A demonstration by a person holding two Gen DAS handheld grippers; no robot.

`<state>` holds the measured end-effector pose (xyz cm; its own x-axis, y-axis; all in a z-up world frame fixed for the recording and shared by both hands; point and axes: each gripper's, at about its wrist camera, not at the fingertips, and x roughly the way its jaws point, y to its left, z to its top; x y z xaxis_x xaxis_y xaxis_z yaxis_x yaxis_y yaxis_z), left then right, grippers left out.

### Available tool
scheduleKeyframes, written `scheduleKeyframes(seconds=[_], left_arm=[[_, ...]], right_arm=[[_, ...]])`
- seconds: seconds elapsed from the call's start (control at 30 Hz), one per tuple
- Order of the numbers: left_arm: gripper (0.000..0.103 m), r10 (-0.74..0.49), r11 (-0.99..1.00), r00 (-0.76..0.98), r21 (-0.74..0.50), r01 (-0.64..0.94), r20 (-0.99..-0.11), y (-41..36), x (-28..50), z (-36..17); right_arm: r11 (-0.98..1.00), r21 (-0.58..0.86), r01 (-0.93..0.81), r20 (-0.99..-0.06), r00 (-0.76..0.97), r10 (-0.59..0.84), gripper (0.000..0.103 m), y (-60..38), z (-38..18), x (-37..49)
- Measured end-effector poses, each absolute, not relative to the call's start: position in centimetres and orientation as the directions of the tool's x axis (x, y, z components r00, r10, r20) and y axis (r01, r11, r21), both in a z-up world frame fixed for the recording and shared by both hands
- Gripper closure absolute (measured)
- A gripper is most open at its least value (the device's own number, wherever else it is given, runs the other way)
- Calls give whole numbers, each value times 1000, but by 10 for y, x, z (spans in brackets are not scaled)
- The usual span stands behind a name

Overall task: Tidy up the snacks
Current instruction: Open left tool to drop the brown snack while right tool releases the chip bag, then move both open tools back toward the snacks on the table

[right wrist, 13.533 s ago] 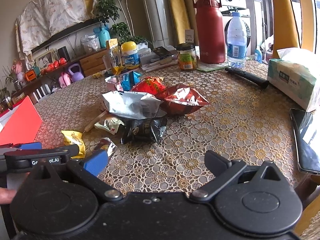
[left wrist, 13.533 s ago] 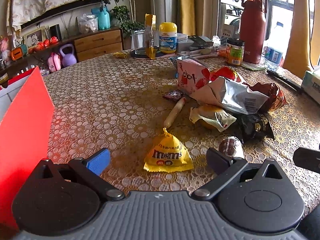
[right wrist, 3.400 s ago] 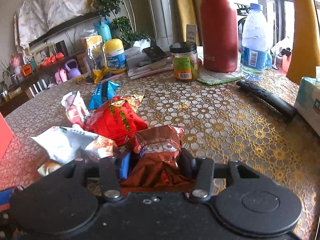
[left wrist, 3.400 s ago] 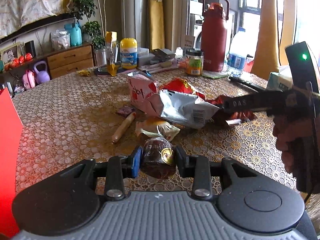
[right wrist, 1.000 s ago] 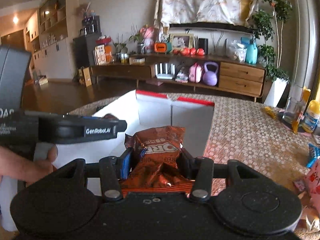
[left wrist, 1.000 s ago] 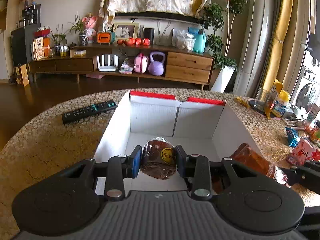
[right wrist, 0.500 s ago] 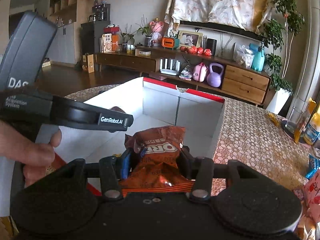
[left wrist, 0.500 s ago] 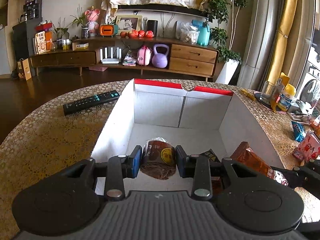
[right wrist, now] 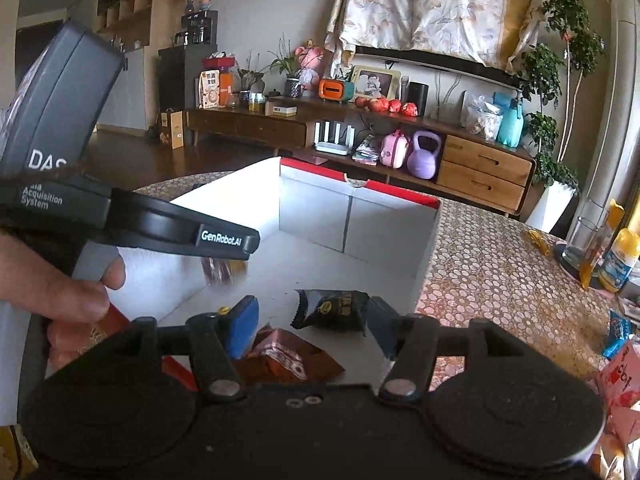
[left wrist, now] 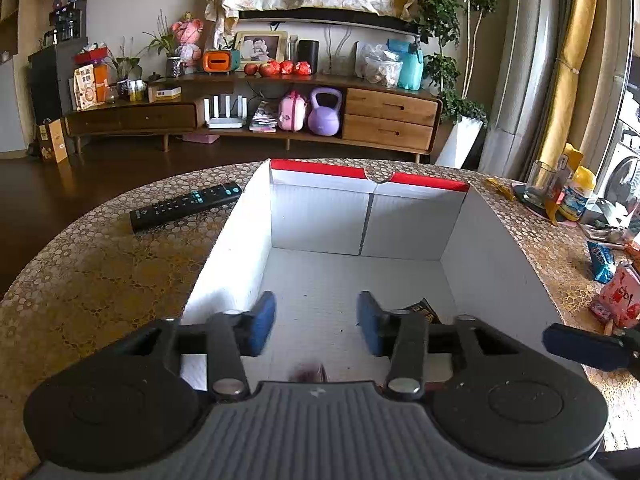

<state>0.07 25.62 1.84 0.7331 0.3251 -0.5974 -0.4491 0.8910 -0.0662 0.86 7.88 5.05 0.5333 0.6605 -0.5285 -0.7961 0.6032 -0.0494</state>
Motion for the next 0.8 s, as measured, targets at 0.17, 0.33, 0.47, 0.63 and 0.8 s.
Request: scheduleKeyframes(seconds=[0.17,0.33,0.47,0.63,0.8], left_arm=[[49,333,890,730,-57,-453,-597,253,2,21],[49,337,892,734,-51,-450,-589,247,0,25],[38,347,891,746,-49,-451,-569,239,-5,32],[32,343,898,773,-55,-436,-533,225,-12,42],[28,329,909,792,-53,-412,-515,206,-14,48]], right_arm=[[620,-32,-784,-513,545,663,41,70,55,8],[641,-20,-767,-490,567,663,40,56,60,8],[661,5,-750,-473,581,662,40,44,64,10],[695,43,-717,-442,611,657,39,22,67,12],[727,87,-681,-418,638,647,25,-2,68,14]])
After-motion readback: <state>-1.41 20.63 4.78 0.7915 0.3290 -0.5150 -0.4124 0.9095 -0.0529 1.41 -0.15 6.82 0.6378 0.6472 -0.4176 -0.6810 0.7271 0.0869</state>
